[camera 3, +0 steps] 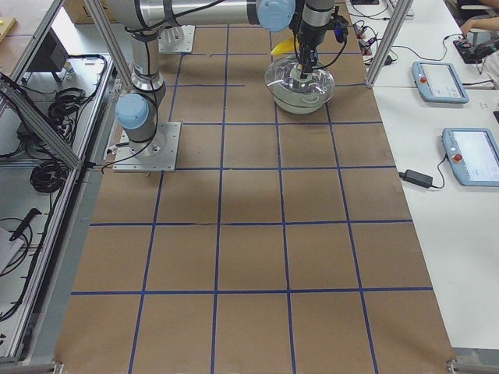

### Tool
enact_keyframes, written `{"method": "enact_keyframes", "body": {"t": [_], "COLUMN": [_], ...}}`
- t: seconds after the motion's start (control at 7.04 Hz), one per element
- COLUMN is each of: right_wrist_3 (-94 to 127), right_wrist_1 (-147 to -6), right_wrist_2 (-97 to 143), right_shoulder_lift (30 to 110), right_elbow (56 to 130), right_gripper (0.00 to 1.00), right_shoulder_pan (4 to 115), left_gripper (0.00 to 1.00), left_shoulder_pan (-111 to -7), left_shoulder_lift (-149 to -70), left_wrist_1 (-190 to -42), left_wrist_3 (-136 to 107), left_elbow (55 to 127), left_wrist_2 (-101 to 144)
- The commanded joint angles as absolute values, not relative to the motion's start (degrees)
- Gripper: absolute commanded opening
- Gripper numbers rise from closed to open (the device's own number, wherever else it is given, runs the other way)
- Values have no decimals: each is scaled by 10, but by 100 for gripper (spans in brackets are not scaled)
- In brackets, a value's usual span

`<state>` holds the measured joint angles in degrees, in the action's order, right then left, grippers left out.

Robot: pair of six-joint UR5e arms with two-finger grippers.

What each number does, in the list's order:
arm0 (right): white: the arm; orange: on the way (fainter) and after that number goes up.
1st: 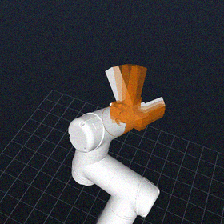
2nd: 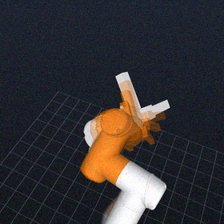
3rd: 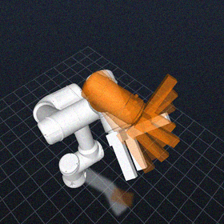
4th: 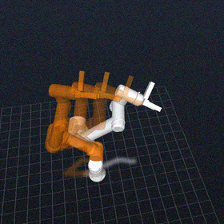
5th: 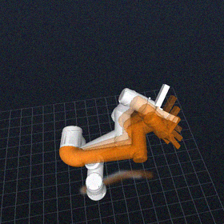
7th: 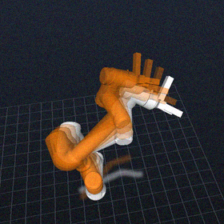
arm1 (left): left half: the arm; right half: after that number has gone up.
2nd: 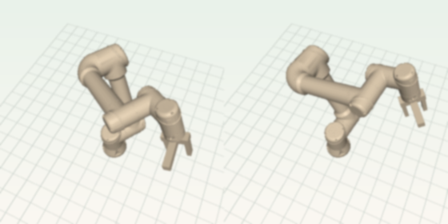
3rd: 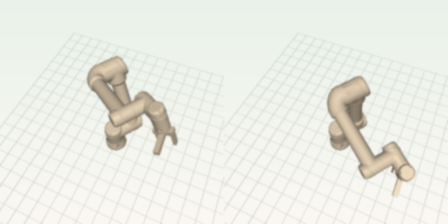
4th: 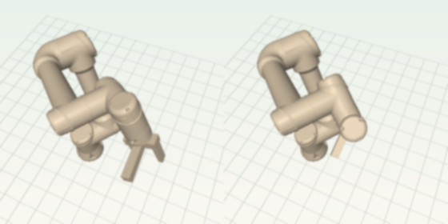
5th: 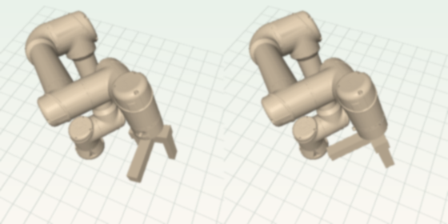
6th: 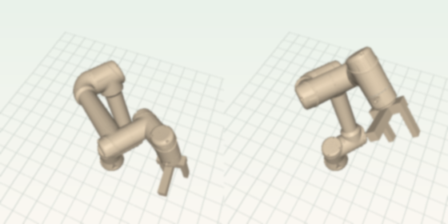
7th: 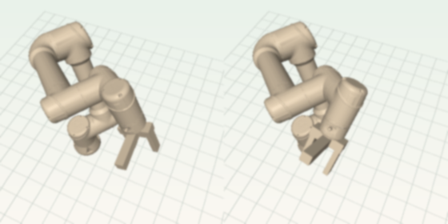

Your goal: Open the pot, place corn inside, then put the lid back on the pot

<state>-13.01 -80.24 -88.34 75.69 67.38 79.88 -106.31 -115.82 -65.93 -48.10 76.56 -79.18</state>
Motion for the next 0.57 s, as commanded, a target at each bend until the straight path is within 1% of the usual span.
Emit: {"method": "enact_keyframes", "body": {"t": [0.0,0.14,0.28,0.43], "right_wrist_3": [-130,-130,-130,-130], "right_wrist_1": [-802,-802,-802,-802], "right_wrist_2": [-882,-883,-882,-882], "right_shoulder_lift": [758,758,758,758], "right_elbow": [673,673,673,673], "right_gripper": [15,15,15,15], "right_shoulder_pan": [799,799,799,799], "left_gripper": [10,11,30,99], "left_shoulder_pan": [-1073,-1076,-1076,-1078], "left_shoulder_lift": [-1181,-1183,-1186,-1193], "left_wrist_1": [-645,-642,-643,-642], "left_wrist_3": [-492,-496,-511,-516], "left_elbow": [765,765,765,765], "left_wrist_2": [-795,-811,-804,-803]}}
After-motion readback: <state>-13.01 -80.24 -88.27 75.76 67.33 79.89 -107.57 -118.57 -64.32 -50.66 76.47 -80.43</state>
